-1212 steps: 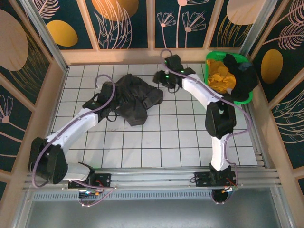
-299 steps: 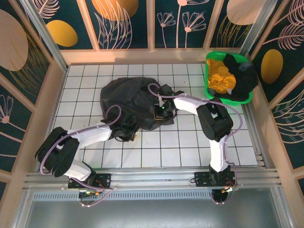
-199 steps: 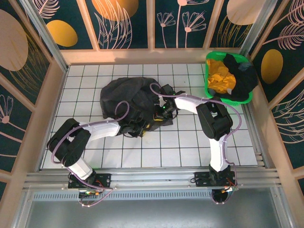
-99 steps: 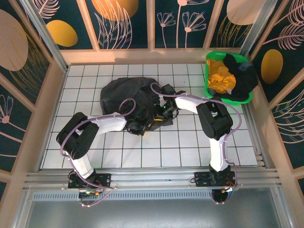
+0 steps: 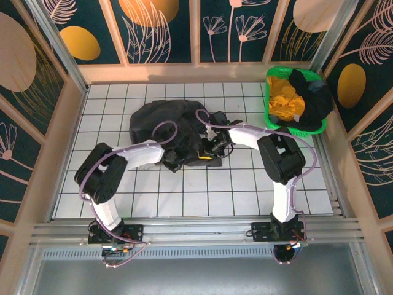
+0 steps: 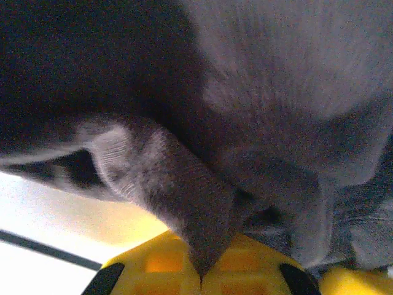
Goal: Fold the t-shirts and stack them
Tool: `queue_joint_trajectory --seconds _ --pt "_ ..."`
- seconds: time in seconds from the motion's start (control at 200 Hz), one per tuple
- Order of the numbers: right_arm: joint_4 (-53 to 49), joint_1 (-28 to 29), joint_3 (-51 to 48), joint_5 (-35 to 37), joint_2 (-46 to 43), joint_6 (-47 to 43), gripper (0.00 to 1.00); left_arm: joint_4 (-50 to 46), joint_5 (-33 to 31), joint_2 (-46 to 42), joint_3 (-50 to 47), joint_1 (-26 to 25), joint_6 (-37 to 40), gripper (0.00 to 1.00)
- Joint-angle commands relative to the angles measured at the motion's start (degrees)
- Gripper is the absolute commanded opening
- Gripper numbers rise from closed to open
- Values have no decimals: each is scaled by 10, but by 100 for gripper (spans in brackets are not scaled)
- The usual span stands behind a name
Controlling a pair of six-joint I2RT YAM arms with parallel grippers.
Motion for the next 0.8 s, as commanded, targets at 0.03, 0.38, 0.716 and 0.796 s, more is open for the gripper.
queue_joint_trajectory --seconds 0.03,0.38,0.716,0.796 --pt "42 -9 -34 -2 -117 -5 33 -137 -135 -154 -46 50 39 0" --pt "40 -60 21 165 -52 164 49 -238 -269 -344 -48 136 43 0" --pt "8 -59 148 232 70 198 52 -243 -288 -351 -35 149 67 0" --pt "2 -58 175 216 99 201 51 -233 -283 -351 -34 158 80 0"
